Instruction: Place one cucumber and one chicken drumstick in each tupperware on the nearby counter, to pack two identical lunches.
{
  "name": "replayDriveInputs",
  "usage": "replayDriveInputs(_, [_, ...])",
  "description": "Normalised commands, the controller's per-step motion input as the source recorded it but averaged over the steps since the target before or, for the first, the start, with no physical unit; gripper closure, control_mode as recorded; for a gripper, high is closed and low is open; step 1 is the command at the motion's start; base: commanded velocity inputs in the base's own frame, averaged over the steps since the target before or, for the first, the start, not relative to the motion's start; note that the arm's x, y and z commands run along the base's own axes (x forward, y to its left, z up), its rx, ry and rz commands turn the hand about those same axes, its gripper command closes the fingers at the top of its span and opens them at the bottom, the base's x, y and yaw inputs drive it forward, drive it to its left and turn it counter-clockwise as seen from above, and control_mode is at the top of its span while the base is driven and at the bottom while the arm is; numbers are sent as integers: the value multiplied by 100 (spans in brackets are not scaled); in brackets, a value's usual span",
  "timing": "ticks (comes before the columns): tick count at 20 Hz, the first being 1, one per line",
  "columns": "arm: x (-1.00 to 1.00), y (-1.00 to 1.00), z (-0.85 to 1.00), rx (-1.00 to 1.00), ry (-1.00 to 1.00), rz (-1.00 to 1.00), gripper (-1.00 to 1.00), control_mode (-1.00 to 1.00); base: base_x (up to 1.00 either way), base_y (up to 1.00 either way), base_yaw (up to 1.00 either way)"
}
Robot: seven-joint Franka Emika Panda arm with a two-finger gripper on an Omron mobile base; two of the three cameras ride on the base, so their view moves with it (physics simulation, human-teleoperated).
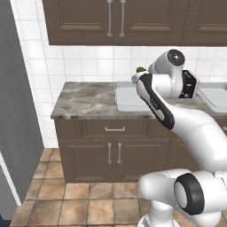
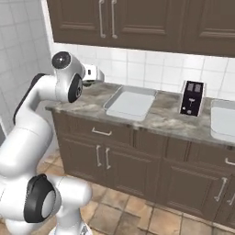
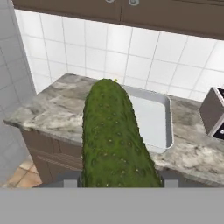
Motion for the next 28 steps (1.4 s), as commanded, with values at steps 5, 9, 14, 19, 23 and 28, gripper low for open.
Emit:
replayDriveInputs(5, [0,0,0,0,0,0,100,100,63,26,-42])
replayDriveInputs(9, [0,0,0,0,0,0,100,100,66,25,-42])
replayDriveInputs(14, [0,0,0,0,0,0,100,100,59,48,-26])
replayDriveInputs(19, [0,0,0,0,0,0,100,100,62,45,-14])
replayDriveInputs(23, [0,0,0,0,0,0,100,100,65,14,-5])
replayDriveInputs(28, [0,0,0,0,0,0,100,100,54,4,-2])
